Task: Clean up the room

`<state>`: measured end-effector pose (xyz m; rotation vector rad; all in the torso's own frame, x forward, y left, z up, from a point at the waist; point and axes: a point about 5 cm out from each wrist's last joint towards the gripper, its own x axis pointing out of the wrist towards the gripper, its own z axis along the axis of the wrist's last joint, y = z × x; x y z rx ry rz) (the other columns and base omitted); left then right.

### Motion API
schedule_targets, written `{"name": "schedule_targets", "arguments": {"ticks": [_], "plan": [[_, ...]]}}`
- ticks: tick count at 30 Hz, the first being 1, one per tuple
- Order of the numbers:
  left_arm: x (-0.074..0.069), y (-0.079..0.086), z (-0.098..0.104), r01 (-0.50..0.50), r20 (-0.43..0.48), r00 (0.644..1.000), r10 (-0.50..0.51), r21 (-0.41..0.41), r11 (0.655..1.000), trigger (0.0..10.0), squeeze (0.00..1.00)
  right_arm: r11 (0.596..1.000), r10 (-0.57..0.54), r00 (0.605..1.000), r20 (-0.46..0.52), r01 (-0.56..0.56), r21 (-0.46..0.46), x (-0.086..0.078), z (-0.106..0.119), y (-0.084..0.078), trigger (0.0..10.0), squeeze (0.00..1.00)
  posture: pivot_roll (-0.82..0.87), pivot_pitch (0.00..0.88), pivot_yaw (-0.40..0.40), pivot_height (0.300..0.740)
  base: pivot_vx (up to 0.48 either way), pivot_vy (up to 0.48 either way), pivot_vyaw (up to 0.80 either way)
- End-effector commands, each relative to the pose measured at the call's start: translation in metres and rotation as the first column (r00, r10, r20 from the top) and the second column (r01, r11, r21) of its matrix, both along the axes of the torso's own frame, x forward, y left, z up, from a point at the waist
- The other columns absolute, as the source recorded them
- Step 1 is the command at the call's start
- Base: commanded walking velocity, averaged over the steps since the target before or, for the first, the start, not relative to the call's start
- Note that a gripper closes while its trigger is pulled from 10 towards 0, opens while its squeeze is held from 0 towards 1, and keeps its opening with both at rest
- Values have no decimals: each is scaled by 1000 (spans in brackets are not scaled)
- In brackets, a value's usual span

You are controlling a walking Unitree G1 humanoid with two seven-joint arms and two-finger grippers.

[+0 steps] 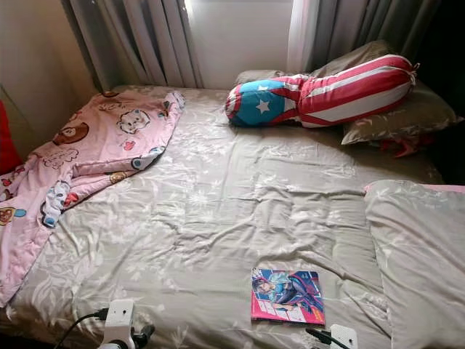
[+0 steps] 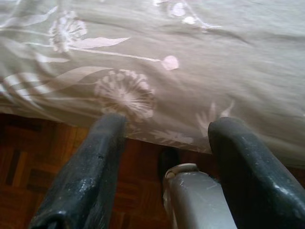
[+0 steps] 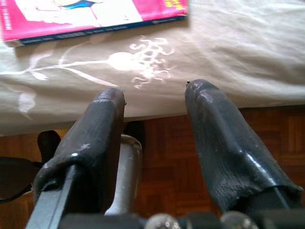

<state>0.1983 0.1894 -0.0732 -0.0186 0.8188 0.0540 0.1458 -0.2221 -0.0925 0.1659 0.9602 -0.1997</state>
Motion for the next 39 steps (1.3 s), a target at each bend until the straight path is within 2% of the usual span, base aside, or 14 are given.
{"name": "schedule_targets", "arguments": {"ticks": [1,5,7,13,39], "plan": [[-5,7,-3,-11,-32,999,11,23,1000,10000,0,1000,31,1000,-5,-31,0,4,0,6,10000,0,-51,0,3,730,0,480,0],[-5,7,-2,-14,-29,999,15,24,1000,10000,0,999,45,999,5,-45,-19,8,2,5,10000,0,-50,0,3,730,0,480,400],[-5,8,-2,-14,-28,999,15,26,1000,10000,0,999,35,999,16,-35,8,18,1,28,10000,0,-50,0,3,730,0,480,800],[-5,8,-3,-14,-32,999,15,28,1000,10000,0,999,33,999,14,-33,22,22,2,37,10000,0,-49,0,2,730,0,480,0],[-3,7,-1,-16,-16,1000,17,31,999,10000,0,998,63,998,6,-64,11,20,1,32,10000,0,-38,0,1,730,0,480,0]]}}
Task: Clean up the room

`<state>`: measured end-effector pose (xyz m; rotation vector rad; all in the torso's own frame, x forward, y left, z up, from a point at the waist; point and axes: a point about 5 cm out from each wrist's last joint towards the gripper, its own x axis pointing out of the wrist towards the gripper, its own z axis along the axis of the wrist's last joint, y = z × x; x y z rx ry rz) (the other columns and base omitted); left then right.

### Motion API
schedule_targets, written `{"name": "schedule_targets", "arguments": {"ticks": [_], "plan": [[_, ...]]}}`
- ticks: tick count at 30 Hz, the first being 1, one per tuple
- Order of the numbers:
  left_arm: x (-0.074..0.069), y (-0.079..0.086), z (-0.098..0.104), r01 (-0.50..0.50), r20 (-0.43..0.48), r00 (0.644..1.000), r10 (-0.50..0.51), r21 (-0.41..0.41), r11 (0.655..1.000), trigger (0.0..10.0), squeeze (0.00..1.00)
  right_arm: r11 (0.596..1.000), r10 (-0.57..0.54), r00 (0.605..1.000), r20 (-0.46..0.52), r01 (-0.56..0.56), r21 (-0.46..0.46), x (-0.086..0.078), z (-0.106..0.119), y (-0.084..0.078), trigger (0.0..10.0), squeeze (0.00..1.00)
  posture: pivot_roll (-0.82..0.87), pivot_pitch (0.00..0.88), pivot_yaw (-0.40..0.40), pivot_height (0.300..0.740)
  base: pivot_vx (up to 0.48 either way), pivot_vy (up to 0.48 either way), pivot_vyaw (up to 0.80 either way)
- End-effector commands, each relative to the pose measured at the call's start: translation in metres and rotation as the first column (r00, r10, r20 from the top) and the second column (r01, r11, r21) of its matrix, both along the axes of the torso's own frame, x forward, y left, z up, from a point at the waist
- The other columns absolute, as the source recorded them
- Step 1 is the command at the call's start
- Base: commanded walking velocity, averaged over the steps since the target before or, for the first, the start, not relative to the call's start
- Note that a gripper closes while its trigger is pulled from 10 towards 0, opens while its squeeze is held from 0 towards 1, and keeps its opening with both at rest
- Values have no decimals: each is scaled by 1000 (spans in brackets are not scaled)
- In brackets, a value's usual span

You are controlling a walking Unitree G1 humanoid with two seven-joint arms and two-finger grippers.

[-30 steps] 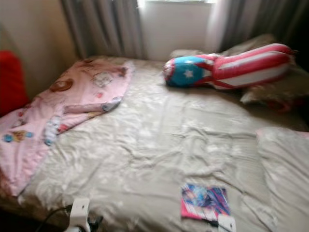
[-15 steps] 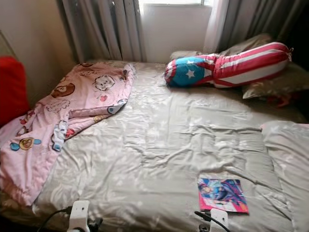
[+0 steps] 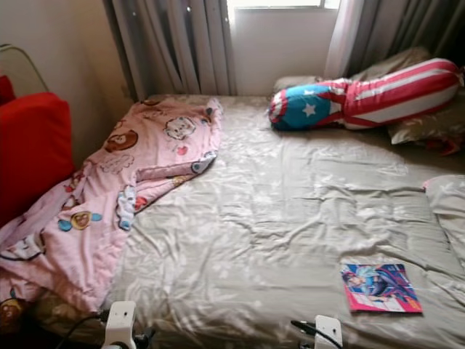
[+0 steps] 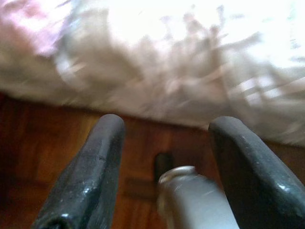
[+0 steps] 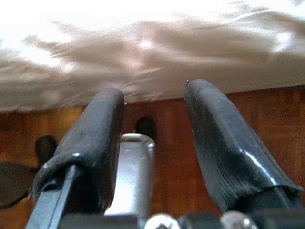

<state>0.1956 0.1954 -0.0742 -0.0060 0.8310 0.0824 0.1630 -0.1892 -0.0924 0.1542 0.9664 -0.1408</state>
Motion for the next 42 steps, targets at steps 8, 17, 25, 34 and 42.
{"name": "schedule_targets", "arguments": {"ticks": [8,17,25,34,42], "plan": [[-2,1,-1,-2,-8,1000,2,8,1000,10000,0,1000,15,1000,5,-15,-6,3,1,-1,10000,0,-35,0,1,730,0,480,0],[-5,2,-2,0,-17,1000,0,7,1000,10000,0,1000,20,1000,1,-20,-8,1,1,-2,10000,0,-36,0,4,730,0,480,0],[-5,2,-2,-6,-7,1000,6,12,1000,10000,0,1000,25,1000,-3,-25,-8,0,0,-2,10000,0,-36,0,6,730,0,370,0],[-3,2,-1,3,3,1000,-3,17,1000,10000,0,999,38,999,0,-38,-11,-2,0,-1,10000,0,-34,0,6,730,0,0,429],[-2,3,0,2,9,1000,-2,18,1000,10000,0,999,32,999,-7,-32,-3,-7,-3,2,10000,0,-31,0,5,730,0,0,800]]}}
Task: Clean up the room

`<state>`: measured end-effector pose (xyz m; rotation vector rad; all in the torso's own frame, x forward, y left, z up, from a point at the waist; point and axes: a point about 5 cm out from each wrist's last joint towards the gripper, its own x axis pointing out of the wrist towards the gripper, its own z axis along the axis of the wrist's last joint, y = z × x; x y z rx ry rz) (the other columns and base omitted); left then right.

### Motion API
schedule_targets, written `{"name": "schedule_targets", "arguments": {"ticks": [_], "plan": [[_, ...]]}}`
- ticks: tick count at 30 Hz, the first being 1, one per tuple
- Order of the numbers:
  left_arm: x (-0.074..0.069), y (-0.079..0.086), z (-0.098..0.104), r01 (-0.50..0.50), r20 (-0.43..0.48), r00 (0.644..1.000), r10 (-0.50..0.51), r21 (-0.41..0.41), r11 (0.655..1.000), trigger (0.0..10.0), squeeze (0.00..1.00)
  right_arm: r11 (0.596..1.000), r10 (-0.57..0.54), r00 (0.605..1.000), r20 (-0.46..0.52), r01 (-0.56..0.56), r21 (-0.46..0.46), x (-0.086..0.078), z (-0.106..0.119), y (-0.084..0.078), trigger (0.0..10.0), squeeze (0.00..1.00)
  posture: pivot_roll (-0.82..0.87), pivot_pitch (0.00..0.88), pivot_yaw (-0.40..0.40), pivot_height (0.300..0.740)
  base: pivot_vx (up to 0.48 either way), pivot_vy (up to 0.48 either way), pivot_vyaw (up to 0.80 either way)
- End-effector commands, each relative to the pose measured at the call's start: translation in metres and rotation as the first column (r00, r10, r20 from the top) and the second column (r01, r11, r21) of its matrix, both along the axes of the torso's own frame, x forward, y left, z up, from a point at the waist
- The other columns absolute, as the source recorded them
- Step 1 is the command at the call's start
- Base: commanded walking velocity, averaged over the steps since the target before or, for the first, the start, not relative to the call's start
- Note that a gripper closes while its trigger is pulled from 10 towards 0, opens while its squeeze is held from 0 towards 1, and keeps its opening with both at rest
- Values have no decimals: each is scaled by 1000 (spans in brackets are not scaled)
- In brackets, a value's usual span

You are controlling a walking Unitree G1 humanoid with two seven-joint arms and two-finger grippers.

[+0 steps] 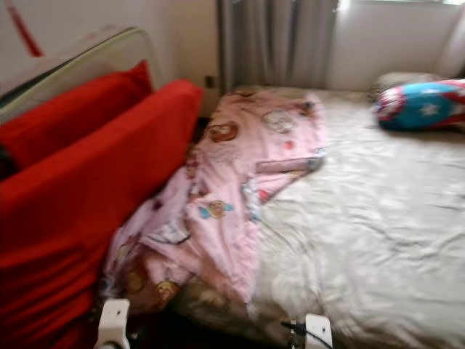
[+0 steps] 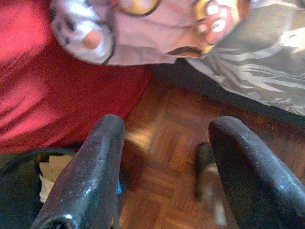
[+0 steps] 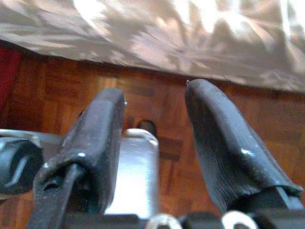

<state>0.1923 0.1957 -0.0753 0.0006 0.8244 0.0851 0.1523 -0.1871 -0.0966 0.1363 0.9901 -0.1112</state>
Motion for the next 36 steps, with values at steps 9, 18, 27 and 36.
{"name": "schedule_targets", "arguments": {"ticks": [9,18,27,36], "plan": [[2,2,2,1,13,1000,-1,2,1000,10000,0,1000,-25,1000,15,25,3,2,1,1,10000,0,-29,0,7,730,0,0,622],[2,2,2,-2,21,1000,2,-4,1000,10000,0,1000,-26,1000,13,26,4,0,0,1,10000,0,-30,0,5,730,0,0,0],[1,2,1,-8,8,1000,8,-11,1000,10000,0,1000,6,1000,24,-6,-21,2,1,1,10000,0,-30,0,2,730,0,0,267],[2,-1,1,-16,7,1000,16,-21,1000,10000,0,1000,-6,1000,19,6,-13,2,1,-1,10000,0,-36,0,-9,730,0,0,622]]}}
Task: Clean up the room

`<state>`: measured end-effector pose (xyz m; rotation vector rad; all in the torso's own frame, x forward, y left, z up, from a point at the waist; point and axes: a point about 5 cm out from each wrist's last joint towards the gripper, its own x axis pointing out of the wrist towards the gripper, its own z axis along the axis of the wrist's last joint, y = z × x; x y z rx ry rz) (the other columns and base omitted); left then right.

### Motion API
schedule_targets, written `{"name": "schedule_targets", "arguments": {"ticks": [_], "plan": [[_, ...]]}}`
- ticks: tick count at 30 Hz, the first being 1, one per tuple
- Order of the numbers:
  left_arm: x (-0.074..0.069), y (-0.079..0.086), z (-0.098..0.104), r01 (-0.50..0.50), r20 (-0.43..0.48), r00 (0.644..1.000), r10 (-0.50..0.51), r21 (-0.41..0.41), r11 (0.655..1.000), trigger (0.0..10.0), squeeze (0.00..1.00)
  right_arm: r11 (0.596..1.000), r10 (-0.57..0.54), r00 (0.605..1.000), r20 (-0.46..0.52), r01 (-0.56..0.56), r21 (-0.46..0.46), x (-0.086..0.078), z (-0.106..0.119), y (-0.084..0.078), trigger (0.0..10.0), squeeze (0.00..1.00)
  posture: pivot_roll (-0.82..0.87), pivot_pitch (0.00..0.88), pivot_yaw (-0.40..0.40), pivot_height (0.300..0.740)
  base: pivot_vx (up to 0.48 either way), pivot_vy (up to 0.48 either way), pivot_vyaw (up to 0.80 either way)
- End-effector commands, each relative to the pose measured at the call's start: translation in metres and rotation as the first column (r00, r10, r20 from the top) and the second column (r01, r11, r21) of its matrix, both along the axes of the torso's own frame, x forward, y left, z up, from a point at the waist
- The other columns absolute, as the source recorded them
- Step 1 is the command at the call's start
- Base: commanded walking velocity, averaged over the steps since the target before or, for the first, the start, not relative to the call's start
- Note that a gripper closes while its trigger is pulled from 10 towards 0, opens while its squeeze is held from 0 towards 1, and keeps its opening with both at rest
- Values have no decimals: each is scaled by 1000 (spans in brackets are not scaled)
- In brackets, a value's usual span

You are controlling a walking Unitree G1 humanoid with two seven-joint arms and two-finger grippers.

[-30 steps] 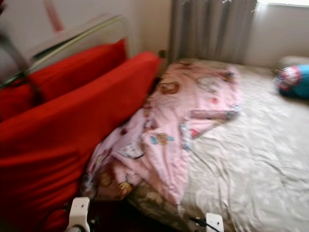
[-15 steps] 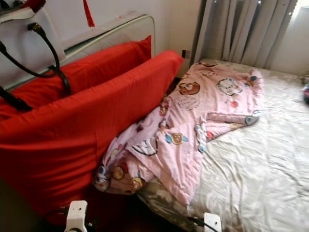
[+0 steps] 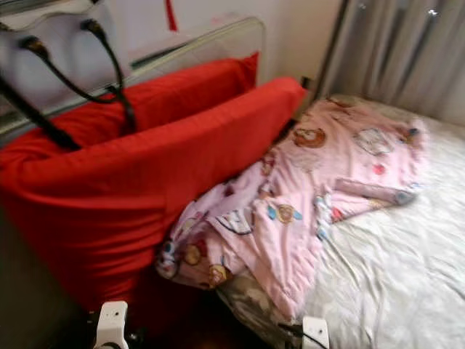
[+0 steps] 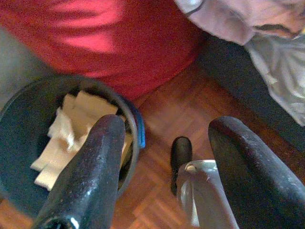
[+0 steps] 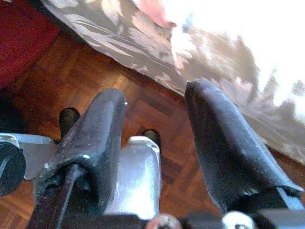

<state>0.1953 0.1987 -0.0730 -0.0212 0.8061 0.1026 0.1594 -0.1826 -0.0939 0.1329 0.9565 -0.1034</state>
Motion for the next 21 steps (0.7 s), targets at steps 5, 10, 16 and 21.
{"name": "schedule_targets", "arguments": {"ticks": [5,10,16,21], "plan": [[-2,-5,-2,3,-14,1000,-4,-11,1000,10000,0,1000,-18,1000,-14,18,-15,-5,-1,-7,10000,0,-35,0,-14,730,0,0,0],[-2,-5,-2,1,-13,1000,-1,-11,1000,10000,0,1000,-19,1000,-11,19,-15,-4,-1,-7,10000,0,-38,0,-13,730,0,0,0],[-2,-4,-2,0,-15,1000,0,-14,1000,10000,0,1000,-2,1000,-13,2,-15,-4,-1,-5,10000,0,-34,0,-12,730,166,0,0],[-2,-4,-2,0,-16,1000,0,-13,1000,10000,0,1000,9,1000,-12,-9,-16,-3,-1,-4,10000,0,-37,0,-8,730,279,0,0]]}}
